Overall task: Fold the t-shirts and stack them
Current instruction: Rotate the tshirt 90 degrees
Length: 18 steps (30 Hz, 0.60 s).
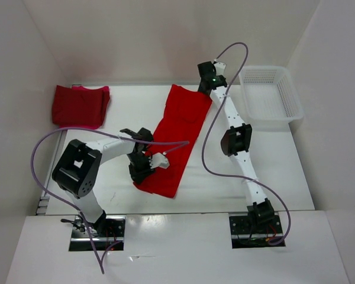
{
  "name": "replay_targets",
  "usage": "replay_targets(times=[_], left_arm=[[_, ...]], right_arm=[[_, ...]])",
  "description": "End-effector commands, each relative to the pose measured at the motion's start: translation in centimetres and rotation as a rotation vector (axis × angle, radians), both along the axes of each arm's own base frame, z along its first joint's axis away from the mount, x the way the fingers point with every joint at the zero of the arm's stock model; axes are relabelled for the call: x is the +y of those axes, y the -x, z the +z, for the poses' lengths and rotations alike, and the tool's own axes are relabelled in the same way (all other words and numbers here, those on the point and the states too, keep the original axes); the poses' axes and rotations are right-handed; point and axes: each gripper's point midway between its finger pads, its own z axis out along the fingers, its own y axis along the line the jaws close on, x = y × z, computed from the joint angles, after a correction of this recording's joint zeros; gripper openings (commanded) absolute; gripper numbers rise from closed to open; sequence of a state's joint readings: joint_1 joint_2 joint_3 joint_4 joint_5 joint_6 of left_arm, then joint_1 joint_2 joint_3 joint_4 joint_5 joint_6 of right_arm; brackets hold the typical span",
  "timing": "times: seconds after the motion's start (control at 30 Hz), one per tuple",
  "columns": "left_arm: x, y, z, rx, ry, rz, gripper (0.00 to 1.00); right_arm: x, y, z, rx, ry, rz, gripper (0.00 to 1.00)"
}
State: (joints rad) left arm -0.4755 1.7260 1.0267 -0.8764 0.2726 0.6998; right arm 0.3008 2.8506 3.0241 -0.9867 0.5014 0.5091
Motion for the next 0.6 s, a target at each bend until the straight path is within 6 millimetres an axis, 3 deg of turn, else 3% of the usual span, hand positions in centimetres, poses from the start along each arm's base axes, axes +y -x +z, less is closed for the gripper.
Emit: replay_targets(times=[0.0,0.13,0.17,0.27,0.3,0.33,0.37,0.47,0.5,0.57], left_arm=[[-2.8,2.7,1.0,0.059,0.090,-0.049,0.42],[-3.1,3.2,2.8,0.024,0.111,-0.060,0.54],[-3.0,3.0,3.3,-0.003,0.106,-0.050,0.56],[-3.3,2.0,6.0,-0.084,0.154,-0.031,0.59],[-3.0,1.6,6.9,-0.120,0.174,-0.006,0.61],[-3.0,1.0,7.8,-0.153,0.192,0.008,0.61],[-2.5,0.1,8.8,-0.200,0.216,0.046,0.61],[-1.8,-1.4,10.0,-0.263,0.248,0.145,0.64],[-1.3,-2.5,10.6,-0.304,0.264,0.191,0.64],[-1.0,-3.5,11.2,-0.343,0.287,0.252,0.65]], right_arm=[[-1.0,-0.1,3.5,-0.039,-0.014,0.029,0.80],[-2.4,0.3,6.7,-0.069,-0.021,0.009,0.90],[-2.6,0.9,8.7,-0.086,-0.032,0.003,0.90],[-1.9,2.6,11.0,-0.077,-0.022,0.025,0.90],[-1.7,3.9,14.7,-0.116,0.001,0.034,0.90],[-1.7,4.6,15.6,-0.116,0.024,0.032,0.90],[-1.8,6.6,19.8,-0.171,0.054,0.018,0.90],[-2.3,9.5,23.7,-0.195,0.093,0.029,0.92],[-2.7,11.6,27.6,-0.256,0.057,0.042,0.93],[-3.2,13.4,29.1,-0.264,0.048,0.050,0.93]])
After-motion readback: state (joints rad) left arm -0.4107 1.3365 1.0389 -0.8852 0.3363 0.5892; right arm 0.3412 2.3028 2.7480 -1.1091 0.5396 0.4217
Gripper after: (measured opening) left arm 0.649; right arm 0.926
